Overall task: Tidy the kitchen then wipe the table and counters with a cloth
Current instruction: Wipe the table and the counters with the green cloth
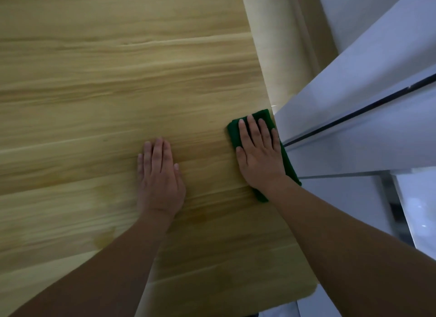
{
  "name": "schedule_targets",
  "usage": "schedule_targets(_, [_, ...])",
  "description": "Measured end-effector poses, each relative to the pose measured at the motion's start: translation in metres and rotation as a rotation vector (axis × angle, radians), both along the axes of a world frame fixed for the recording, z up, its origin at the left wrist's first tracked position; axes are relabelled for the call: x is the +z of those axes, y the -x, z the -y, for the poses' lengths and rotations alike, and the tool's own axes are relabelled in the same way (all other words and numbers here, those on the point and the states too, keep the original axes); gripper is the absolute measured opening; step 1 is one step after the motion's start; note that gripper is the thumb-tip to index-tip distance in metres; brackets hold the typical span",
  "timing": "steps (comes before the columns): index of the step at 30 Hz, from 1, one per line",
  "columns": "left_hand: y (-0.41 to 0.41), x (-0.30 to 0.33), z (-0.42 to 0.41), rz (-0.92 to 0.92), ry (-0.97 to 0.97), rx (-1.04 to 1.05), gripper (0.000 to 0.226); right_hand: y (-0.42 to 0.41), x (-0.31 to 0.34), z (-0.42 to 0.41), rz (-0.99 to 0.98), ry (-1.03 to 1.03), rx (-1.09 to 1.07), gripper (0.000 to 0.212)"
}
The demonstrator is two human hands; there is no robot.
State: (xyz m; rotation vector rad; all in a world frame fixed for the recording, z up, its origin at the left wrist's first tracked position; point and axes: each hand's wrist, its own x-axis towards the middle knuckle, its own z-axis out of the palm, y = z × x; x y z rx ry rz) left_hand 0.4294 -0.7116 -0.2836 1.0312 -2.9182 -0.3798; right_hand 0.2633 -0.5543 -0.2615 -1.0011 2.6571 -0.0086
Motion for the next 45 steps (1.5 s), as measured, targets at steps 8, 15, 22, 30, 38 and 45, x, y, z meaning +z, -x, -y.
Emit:
schedule_targets(8, [0.000, -0.003, 0.000, -0.007, 0.011, 0.004, 0.060, 0.013, -0.007, -0.006, -0.059, 0.037, 0.078, 0.060])
schedule_targets(15, [0.001, -0.003, 0.000, -0.047, 0.012, 0.003, 0.059, 0.015, -0.008, -0.006, -0.060, 0.060, 0.076, 0.059])
schedule_targets(22, [-0.002, -0.006, -0.001, -0.067, 0.000, -0.009, 0.060, 0.006, -0.011, -0.013, -0.041, 0.071, 0.049, 0.059])
schedule_targets(30, [0.000, -0.005, -0.001, -0.072, 0.007, -0.015, 0.058, -0.037, -0.011, -0.047, -0.053, 0.073, -0.031, 0.060])
schedule_targets(38, [-0.004, -0.002, -0.004, -0.065, 0.001, -0.022, 0.053, -0.091, -0.007, -0.091, -0.027, 0.073, -0.076, 0.061])
schedule_targets(45, [-0.008, 0.000, -0.005, -0.090, 0.008, -0.031, 0.053, -0.139, -0.008, -0.128, -0.037, 0.075, -0.096, 0.060])
